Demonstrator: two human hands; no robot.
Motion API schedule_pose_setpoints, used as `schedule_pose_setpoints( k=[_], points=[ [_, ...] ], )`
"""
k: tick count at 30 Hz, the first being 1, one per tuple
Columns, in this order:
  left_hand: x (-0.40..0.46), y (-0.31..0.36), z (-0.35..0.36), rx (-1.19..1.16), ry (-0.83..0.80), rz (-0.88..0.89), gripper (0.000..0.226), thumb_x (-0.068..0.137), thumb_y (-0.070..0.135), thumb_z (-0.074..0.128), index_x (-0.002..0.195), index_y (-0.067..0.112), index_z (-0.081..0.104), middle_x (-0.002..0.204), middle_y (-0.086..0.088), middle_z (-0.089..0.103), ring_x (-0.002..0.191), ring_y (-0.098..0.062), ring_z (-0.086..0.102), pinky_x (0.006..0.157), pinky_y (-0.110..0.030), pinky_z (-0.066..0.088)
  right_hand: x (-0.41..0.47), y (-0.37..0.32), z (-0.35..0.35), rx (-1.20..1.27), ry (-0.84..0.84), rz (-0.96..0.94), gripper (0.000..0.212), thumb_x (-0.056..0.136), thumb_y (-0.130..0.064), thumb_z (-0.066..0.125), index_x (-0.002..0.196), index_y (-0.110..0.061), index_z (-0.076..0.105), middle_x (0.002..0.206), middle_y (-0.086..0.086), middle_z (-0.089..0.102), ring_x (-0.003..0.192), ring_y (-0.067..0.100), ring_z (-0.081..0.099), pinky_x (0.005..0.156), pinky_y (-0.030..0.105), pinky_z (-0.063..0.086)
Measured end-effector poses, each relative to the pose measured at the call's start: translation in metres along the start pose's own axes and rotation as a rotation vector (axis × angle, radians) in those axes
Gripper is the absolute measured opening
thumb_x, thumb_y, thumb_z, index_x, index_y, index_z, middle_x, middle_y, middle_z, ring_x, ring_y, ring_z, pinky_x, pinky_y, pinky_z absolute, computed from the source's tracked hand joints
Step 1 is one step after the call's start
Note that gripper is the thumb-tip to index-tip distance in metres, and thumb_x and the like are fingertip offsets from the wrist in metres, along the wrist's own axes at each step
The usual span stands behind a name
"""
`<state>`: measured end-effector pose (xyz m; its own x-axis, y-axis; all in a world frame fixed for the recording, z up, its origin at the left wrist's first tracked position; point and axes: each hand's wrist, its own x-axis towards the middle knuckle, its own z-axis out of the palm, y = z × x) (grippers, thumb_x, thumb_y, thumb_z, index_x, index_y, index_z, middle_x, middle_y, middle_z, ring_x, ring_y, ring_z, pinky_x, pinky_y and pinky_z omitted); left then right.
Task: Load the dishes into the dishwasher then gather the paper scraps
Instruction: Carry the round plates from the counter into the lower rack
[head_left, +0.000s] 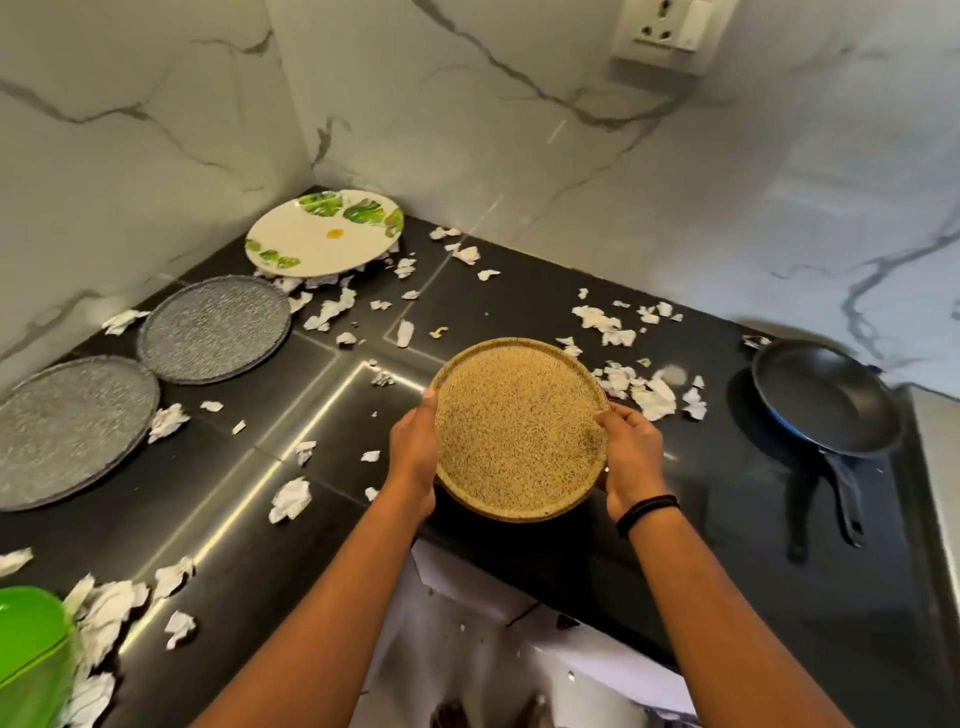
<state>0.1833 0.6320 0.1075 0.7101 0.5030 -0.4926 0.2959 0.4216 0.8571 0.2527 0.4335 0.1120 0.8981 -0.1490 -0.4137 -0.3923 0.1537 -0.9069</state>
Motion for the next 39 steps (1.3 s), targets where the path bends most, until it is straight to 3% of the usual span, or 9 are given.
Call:
schedule_pose_setpoints(
  k=[4,8,14,18,24,30,34,37,39],
  points=[
    [-0.021,-0.011,0.036,0.054,-0.063,-0.037,0.036,0.105,0.041,0.051,0.098,0.015,0.075,0.093,-0.004,0.079,0.094,-0.024,0.073,0.082,-0.04,0.059,-0.007,-0.006,-0.05,0.015,0.089,-0.04,0.01,0.096,-0.005,0.059,0.091,-0.012,0.063,0.085,0.001,0.063,0.079,0.015,0.057,0.071,0.029,0.049],
    [-0.041,-0.026,0.08,0.127,-0.131,-0.04,0.038,0.105,0.04,0.051,0.104,0.009,0.074,0.1,-0.008,0.076,0.089,-0.021,0.071,0.068,-0.032,0.054,-0.013,-0.008,-0.111,0.039,0.188,-0.062,0.011,0.095,-0.009,0.061,0.085,-0.013,0.063,0.085,0.004,0.061,0.083,0.018,0.056,0.071,0.031,0.047],
    [-0.096,-0.069,0.163,0.204,-0.306,-0.112,0.039,0.102,0.044,0.053,0.105,0.011,0.074,0.103,-0.011,0.077,0.102,-0.032,0.071,0.095,-0.056,0.055,-0.044,-0.009,-0.225,0.125,0.369,-0.057,0.007,0.095,-0.015,0.062,0.091,-0.01,0.062,0.09,0.012,0.06,0.082,0.023,0.055,0.072,0.039,0.047],
    [-0.142,-0.106,0.211,0.339,-0.427,-0.122,0.04,0.102,0.046,0.053,0.104,0.013,0.075,0.1,-0.009,0.078,0.1,-0.033,0.071,0.094,-0.056,0.056,-0.074,-0.004,-0.303,0.176,0.493,-0.056,0.007,0.093,-0.017,0.064,0.092,-0.01,0.065,0.091,0.009,0.066,0.083,0.023,0.06,0.075,0.038,0.05],
    [-0.208,-0.163,0.265,0.546,-0.598,-0.116,0.041,0.099,0.04,0.053,0.105,0.006,0.073,0.105,-0.017,0.075,0.105,-0.036,0.069,0.093,-0.058,0.053,-0.116,0.019,-0.41,0.252,0.677,-0.012,0.005,0.087,-0.018,0.068,0.088,-0.013,0.07,0.101,0.016,0.072,0.106,0.038,0.065,0.096,0.057,0.052],
    [-0.285,-0.218,0.305,0.671,-0.766,-0.14,0.031,0.105,0.03,0.051,0.109,0.008,0.073,0.107,-0.012,0.076,0.103,-0.034,0.071,0.098,-0.056,0.053,-0.169,0.045,-0.489,0.375,0.851,0.035,0.019,0.095,-0.013,0.062,0.109,-0.001,0.068,0.118,0.02,0.065,0.12,0.032,0.053,0.104,0.048,0.043],
    [-0.327,-0.257,0.322,0.747,-0.872,-0.183,0.036,0.105,0.041,0.05,0.117,0.015,0.072,0.113,-0.007,0.075,0.106,-0.029,0.07,0.101,-0.051,0.051,-0.2,0.069,-0.532,0.441,0.929,0.05,0.006,0.095,-0.015,0.063,0.097,-0.009,0.066,0.112,0.027,0.067,0.115,0.044,0.058,0.099,0.048,0.049],
    [-0.353,-0.287,0.333,0.791,-0.955,-0.243,0.041,0.099,0.042,0.057,0.129,0.015,0.067,0.13,-0.009,0.068,0.122,-0.031,0.062,0.111,-0.055,0.042,-0.226,0.087,-0.56,0.474,0.999,0.054,0.006,0.096,-0.012,0.061,0.096,-0.011,0.067,0.104,0.018,0.069,0.097,0.031,0.063,0.102,0.051,0.048],
    [-0.366,-0.307,0.339,0.82,-1.0,-0.25,0.056,0.089,0.047,0.066,0.134,0.015,0.063,0.14,-0.005,0.061,0.132,-0.029,0.054,0.116,-0.056,0.036,-0.241,0.101,-0.575,0.506,1.055,0.071,0.009,0.096,-0.012,0.06,0.097,-0.011,0.069,0.113,0.023,0.069,0.099,0.032,0.063,0.105,0.053,0.045]
  ],
)
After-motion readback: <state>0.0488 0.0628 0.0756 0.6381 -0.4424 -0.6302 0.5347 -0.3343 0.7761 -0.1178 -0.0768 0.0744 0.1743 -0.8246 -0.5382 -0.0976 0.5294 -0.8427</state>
